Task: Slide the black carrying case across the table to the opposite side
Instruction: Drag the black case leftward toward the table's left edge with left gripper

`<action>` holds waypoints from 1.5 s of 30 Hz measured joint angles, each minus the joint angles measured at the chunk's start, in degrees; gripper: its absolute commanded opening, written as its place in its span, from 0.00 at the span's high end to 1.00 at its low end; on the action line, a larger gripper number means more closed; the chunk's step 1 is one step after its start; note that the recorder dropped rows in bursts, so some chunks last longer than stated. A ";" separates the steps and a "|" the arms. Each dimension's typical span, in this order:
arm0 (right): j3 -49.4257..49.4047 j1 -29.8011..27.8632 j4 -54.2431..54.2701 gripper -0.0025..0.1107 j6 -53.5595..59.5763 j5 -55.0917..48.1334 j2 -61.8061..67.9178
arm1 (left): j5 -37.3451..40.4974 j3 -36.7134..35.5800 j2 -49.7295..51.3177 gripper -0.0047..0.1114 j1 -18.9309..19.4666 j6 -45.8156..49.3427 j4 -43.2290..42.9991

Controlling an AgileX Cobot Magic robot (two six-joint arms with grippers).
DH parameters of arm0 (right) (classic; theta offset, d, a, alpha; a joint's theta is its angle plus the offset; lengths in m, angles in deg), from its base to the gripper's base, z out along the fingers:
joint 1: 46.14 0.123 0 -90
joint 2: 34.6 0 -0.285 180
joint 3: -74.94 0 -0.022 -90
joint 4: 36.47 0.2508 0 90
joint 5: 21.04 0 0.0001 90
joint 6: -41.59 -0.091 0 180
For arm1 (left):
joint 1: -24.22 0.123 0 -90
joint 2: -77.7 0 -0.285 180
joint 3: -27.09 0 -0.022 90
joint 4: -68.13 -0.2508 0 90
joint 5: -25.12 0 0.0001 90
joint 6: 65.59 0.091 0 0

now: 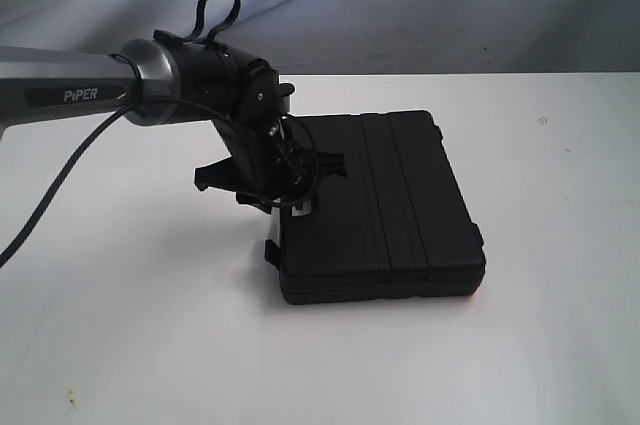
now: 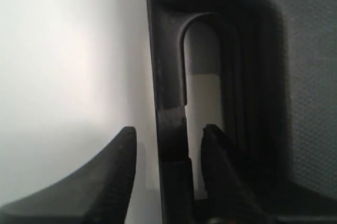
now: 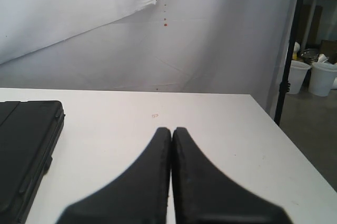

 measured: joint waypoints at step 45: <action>0.00 0.00 0.00 0.98 0.00 0.00 0.00 | 2.68 -1.28 -0.31 0.96 1.98 -3.90 -13.08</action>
